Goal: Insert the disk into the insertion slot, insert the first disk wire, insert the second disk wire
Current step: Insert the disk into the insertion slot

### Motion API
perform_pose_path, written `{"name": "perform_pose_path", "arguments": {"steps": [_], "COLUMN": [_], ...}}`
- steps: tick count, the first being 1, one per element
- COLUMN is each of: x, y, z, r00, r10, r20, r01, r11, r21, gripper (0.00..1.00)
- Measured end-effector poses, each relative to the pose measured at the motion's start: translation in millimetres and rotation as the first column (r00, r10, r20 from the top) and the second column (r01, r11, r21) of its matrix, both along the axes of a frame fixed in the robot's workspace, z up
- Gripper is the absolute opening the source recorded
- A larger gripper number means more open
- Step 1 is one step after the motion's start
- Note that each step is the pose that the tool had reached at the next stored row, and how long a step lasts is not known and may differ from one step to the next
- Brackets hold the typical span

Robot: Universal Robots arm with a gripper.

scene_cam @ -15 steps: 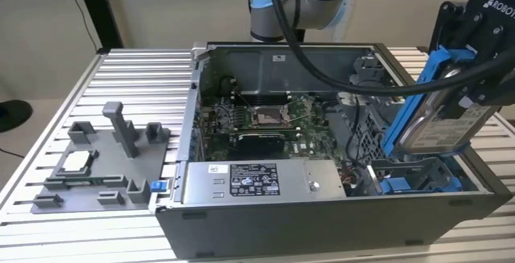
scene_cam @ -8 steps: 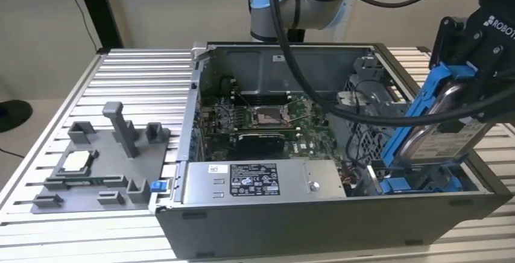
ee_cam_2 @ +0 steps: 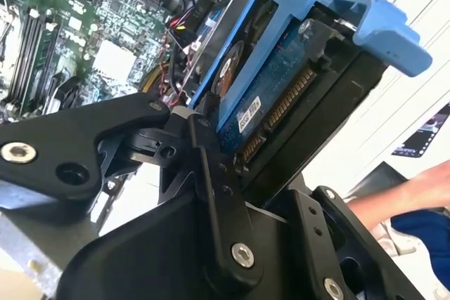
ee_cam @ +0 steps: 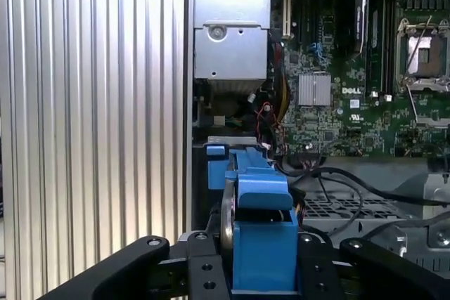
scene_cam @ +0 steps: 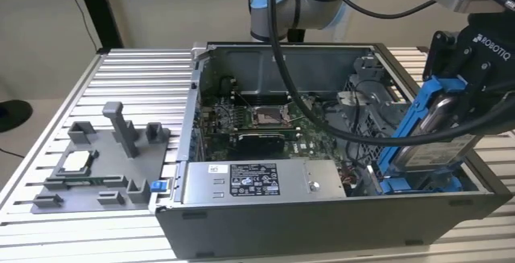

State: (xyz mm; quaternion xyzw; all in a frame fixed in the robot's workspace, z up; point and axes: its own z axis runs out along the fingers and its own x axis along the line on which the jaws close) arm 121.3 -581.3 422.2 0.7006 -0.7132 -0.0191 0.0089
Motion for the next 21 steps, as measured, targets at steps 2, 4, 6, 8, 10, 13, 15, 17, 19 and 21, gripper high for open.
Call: {"name": "perform_pose_path", "arguments": {"steps": [2, 4, 6, 8, 10, 13, 15, 17, 19, 21], "x": [0.0, 0.0, 0.0, 0.0, 0.0, -0.1, -0.1, -0.1, -0.1, -0.1], "y": [0.0, 0.0, 0.0, 0.0, 0.0, 0.0, 0.0, 0.0, 0.0, 0.0], "z": [-3.7, -7.3, -10.7, -14.3, -17.5, -22.7, -26.4, -30.0, -31.9, -31.9], "r00": [1.0, 1.0, 1.0, 1.0, 1.0, 1.0, 1.0, 1.0, 1.0, 1.0], "r10": [0.0, 0.0, 0.0, 0.0, 0.0, 0.0, 0.0, 0.0, 0.0, 0.0], "r20": [0.0, 0.0, 0.0, 0.0, 0.0, 0.0, 0.0, 0.0, 0.0, 0.0], "r01": [0.0, 0.0, 0.0, 0.0, 0.0, 0.0, 0.0, 0.0, 0.0, 0.0], "r11": [1.0, 1.0, 1.0, 1.0, 1.0, 1.0, 1.0, 1.0, 1.0, 1.0], "r21": [0.0002, 0.0001, 0.0001, 0.0001, 0.0002, 0.0003, 0.0002, 0.0004, 0.0004, 0.0002], "gripper": [0.0, 0.0, 0.0, 0.0, 0.0, 0.0, 0.0, 0.0, 0.0, 0.0]}}
